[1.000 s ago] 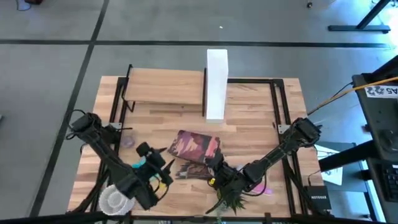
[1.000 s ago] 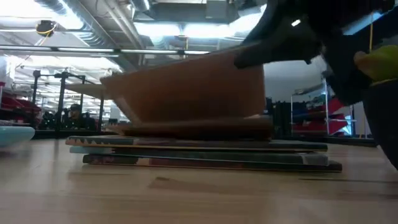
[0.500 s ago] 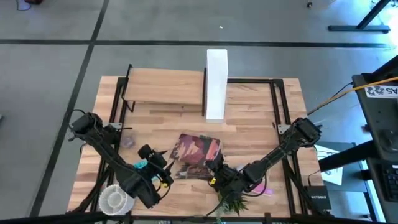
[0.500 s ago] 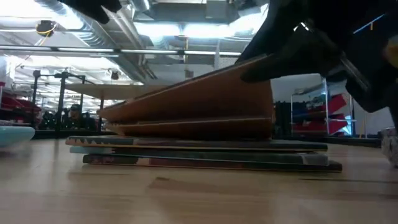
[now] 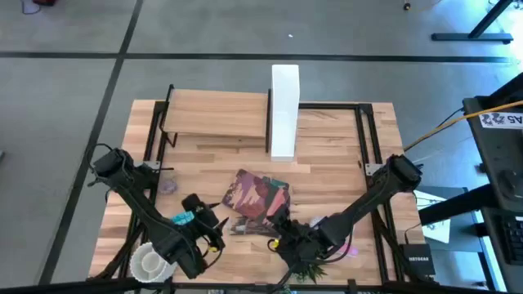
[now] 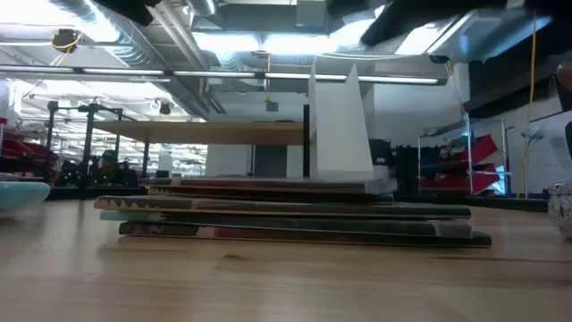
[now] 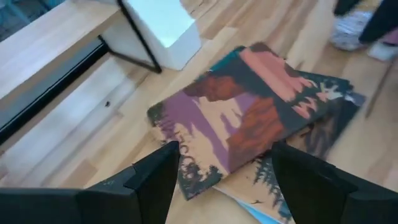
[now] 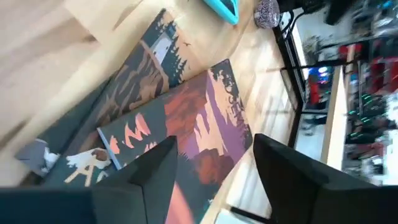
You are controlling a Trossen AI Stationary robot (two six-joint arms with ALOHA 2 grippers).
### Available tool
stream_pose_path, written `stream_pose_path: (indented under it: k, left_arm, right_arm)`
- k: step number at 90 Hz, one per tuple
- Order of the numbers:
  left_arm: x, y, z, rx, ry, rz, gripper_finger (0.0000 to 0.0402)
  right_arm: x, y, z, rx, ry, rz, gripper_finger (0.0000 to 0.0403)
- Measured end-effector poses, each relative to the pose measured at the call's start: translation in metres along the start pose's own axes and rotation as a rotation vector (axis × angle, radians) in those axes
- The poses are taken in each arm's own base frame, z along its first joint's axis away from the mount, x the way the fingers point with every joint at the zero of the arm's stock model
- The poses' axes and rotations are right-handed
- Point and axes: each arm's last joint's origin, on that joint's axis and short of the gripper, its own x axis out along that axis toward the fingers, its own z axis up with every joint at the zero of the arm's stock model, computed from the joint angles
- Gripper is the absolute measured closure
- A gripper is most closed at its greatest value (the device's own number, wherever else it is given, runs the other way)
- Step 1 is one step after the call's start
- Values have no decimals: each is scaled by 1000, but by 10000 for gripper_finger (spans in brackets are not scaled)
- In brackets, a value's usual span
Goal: Stock shelves
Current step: Adjust the books
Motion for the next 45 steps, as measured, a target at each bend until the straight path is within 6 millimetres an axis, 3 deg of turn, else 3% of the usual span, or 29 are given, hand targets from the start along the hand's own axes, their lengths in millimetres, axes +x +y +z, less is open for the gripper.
stream_pose_path:
  k: [9,16,33,45]
  left_arm:
    - [-1,-7,1,43,21,-61,165]
    - [-3,-14,2,71,35,-118,165]
    - [-5,-34,-5,152,124,-298,165]
    - [-2,-57,-22,221,235,-459,165]
  right_arm:
    - [2,-20,-4,164,30,181,210]
    - [17,-38,-16,318,86,249,220]
    - [72,-70,-64,669,281,173,265]
    - [102,-90,-102,928,388,94,314]
